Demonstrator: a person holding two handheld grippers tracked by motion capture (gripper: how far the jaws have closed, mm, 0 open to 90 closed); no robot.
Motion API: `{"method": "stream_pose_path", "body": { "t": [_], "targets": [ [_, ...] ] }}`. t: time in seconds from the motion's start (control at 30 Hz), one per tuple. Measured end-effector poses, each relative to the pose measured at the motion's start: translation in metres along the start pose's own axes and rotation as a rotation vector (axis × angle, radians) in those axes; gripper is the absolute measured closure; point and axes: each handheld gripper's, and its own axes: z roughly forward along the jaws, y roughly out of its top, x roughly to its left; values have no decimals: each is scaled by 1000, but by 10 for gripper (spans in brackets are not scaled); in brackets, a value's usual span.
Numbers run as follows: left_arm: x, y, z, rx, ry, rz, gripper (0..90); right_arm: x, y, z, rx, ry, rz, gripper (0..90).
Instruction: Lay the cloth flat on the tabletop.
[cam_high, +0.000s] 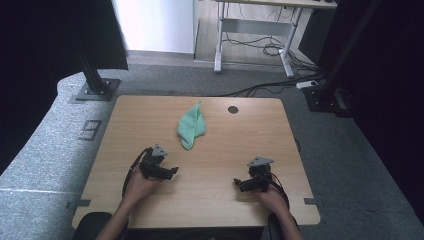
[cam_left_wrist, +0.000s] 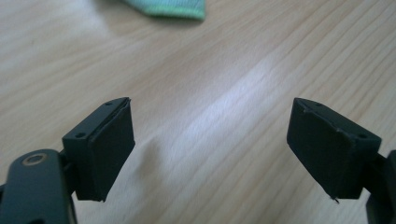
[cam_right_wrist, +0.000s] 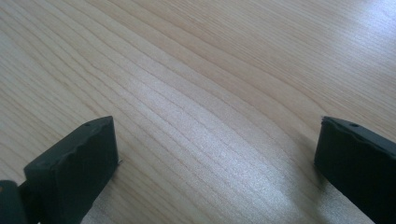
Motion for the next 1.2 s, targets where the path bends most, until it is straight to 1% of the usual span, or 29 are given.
{"method": "stream_pose_path", "body": {
  "t": [0.13, 0.3, 0.4, 0.43, 0.47, 0.57, 0.6, 0.63, 0.67, 0.7, 0.73, 0.77, 0.8, 0.83, 0.9, 0.93, 0.97, 1.0, 1.07, 1.2],
  "targets": [
    [-2, 10, 5, -19, -20, -4, 178, 0, 0, 0, 0, 0, -1, 0],
    [-2, 21, 11, -22, -24, 11, 218, 0, 0, 0, 0, 0, 0, 0],
    [0, 26, 13, -31, -31, 11, 253, 0, 0, 0, 0, 0, 0, 0],
    [1, 28, 13, -35, -32, 10, 280, 0, 0, 0, 0, 0, -2, 0],
    [1, 30, 13, -40, -35, 10, 280, 0, 0, 0, 0, 0, -2, 0],
    [2, 39, 15, -50, -39, 28, 358, 0, 0, 0, 0, 0, 0, 0],
    [2, 39, 15, -50, -39, 28, 389, 0, 0, 0, 0, 0, 0, 0],
    [2, 45, 16, -51, -39, 34, 407, 0, 0, 0, 0, 0, -1, 0],
    [2, 45, 16, -51, -39, 34, 426, 0, 0, 0, 0, 0, -1, 0],
    [2, 51, 17, -56, -48, 37, 460, 0, 0, 0, 0, 0, -1, 0],
    [2, 51, 17, -56, -48, 37, 477, 0, 0, 0, 0, 0, -1, 0],
    [1, 57, 19, -56, -51, 44, 497, 0, 0, 0, 0, 0, -1, 0],
    [1, 57, 19, -56, -51, 44, 531, 0, 0, 0, 0, 0, -1, 0],
    [1, 62, 21, -54, -53, 55, 531, 0, 0, 0, 0, 0, -1, 0],
    [0, 70, 24, -50, -50, 69, 592, 0, 0, 0, 0, -1, 1, 0],
    [0, 70, 24, -50, -50, 69, 607, 0, 0, 0, 0, -1, 1, 0],
    [0, 74, 27, -50, -47, 75, 607, 0, 0, 0, -1, -1, 0, 0],
    [0, 77, 29, -51, -44, 78, 633, 0, 0, 0, -1, -1, 0, 0],
    [1, 83, 33, -50, -44, 77, 658, 0, 0, 0, 0, 0, -1, 0],
    [3, 88, 40, -41, -34, 74, 669, 0, 0, 0, 0, 0, 0, 0]
  ]
}}
